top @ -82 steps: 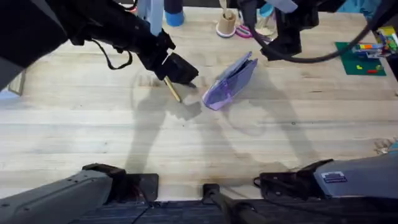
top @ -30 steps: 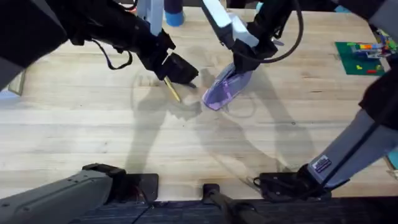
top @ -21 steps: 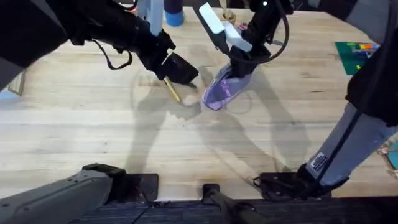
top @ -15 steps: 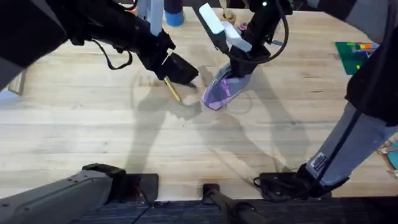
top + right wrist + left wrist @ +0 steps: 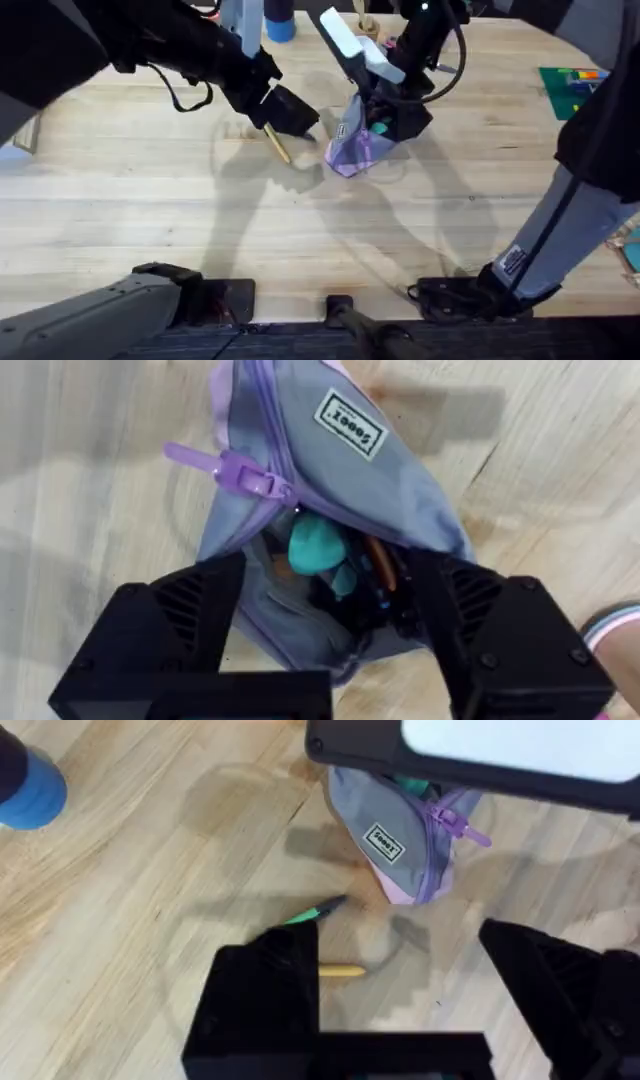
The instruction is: Unzip the bag, pick up the pens from the table one at a time and place them inside, then zip the bag closed.
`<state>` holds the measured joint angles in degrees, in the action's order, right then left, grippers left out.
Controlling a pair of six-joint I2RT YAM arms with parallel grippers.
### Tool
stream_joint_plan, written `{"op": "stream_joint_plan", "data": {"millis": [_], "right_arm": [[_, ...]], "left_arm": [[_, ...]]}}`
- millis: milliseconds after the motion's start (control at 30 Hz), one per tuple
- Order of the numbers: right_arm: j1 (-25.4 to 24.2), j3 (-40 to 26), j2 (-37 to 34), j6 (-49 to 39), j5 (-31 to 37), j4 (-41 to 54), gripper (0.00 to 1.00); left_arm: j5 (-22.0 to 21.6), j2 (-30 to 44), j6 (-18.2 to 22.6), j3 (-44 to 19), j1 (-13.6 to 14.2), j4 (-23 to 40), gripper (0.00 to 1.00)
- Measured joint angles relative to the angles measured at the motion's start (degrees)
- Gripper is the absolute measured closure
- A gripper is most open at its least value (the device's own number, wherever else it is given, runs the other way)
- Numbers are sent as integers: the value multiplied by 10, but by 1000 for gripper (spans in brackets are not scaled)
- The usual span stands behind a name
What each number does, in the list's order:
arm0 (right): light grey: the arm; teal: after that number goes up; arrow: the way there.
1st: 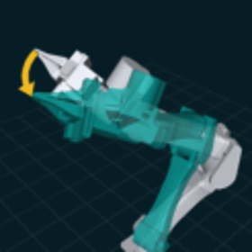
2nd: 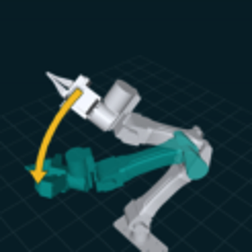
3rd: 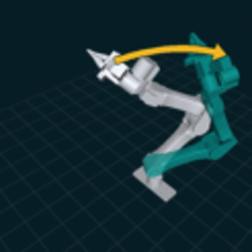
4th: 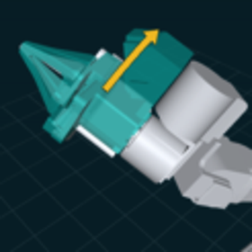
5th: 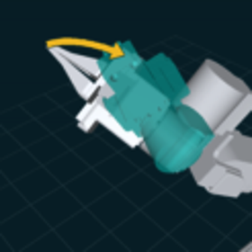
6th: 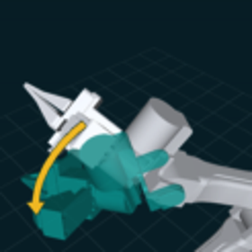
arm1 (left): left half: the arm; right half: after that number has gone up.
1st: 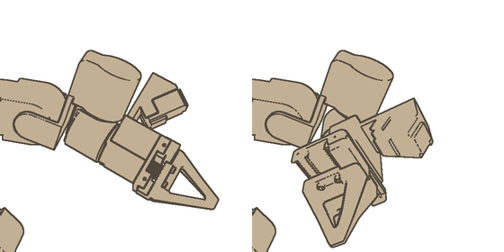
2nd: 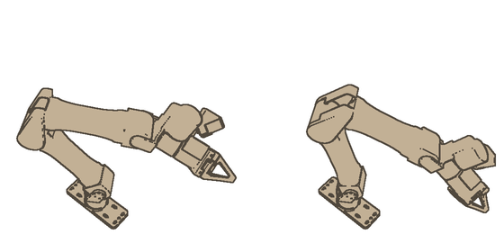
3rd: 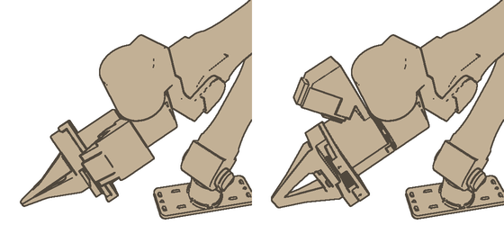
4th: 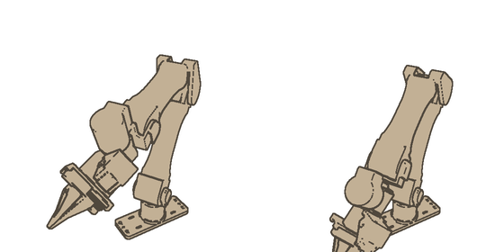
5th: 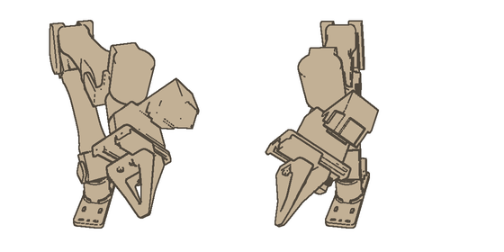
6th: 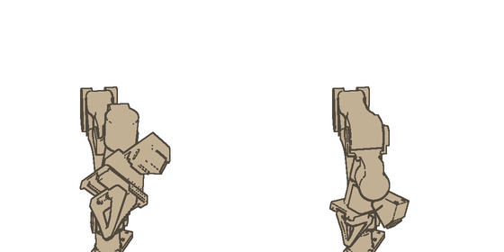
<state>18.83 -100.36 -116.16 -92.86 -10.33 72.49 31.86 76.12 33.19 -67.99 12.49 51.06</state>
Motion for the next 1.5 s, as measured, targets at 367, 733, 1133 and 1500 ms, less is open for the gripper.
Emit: {"op": "stream_joint_plan", "data": {"millis": [367, 733, 1133, 1500], "right_arm": [[-3, 0, 1, 0, -13, 4, 7], [-74, 0, 134, 4, -81, 21, 7], [-106, 0, 253, 152, -114, 24, 7], [-106, 0, 273, 294, -216, 26, 7]], "left_arm": [[0, 0, 0, 0, 0, 0, 6], [0, 0, -57, 0, 0, -29, 7], [-8, 0, -250, 0, 0, -79, 7], [-109, 0, -620, 0, 0, -3, 7]]}}
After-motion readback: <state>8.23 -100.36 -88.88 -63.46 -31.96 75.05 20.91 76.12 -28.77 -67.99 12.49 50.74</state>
